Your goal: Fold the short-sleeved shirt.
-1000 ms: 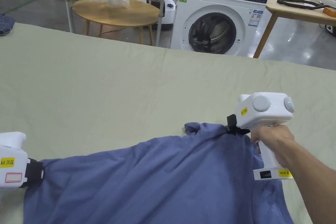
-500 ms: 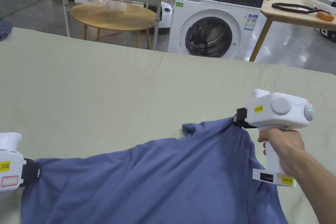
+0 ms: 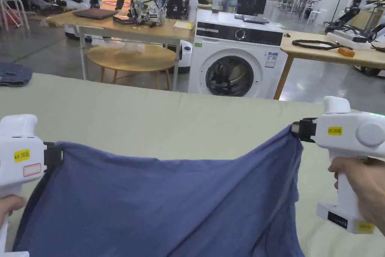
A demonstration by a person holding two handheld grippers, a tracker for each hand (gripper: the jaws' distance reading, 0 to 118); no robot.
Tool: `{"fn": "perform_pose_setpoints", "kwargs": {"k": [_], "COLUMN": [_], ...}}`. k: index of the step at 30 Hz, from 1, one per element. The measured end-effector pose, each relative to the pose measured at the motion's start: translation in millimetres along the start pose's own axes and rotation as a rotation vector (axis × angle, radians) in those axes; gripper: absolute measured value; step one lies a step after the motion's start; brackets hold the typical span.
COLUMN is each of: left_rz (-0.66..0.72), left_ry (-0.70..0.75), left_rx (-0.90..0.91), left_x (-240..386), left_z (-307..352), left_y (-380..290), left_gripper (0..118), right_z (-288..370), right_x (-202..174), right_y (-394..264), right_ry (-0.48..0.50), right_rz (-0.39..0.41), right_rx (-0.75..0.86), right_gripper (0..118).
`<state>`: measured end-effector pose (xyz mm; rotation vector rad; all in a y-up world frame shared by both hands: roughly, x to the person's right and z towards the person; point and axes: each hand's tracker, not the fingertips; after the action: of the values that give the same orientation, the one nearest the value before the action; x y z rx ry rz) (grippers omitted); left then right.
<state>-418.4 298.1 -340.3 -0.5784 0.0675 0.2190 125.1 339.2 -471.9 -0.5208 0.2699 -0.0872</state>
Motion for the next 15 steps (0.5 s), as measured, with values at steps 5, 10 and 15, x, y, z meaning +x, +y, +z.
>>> {"fn": "perform_pose_setpoints", "kwargs": {"k": [5, 10, 15], "left_rz": [-0.006, -0.017, -0.032], "left_ry": [-0.025, -0.029, -0.025], "left_rx": [0.159, 0.269, 0.346], "left_x": [17.4, 29.9, 41.3], "left_z": [63.3, 116.6, 152.2], "left_y": [47.9, 100.9, 151.8], "left_gripper": [1, 1, 0], "right_z": [83.8, 153.8, 207.6], "right_x": [-6.7, -13.1, -22.6], "right_y": [37.3, 83.3, 133.2], "right_ry": [0.0, -0.018, -0.04], "right_rz": [0.023, 0.045, 0.051], "right_rx": [0.083, 0.18, 0.27], "right_gripper": [0, 0, 0]}}
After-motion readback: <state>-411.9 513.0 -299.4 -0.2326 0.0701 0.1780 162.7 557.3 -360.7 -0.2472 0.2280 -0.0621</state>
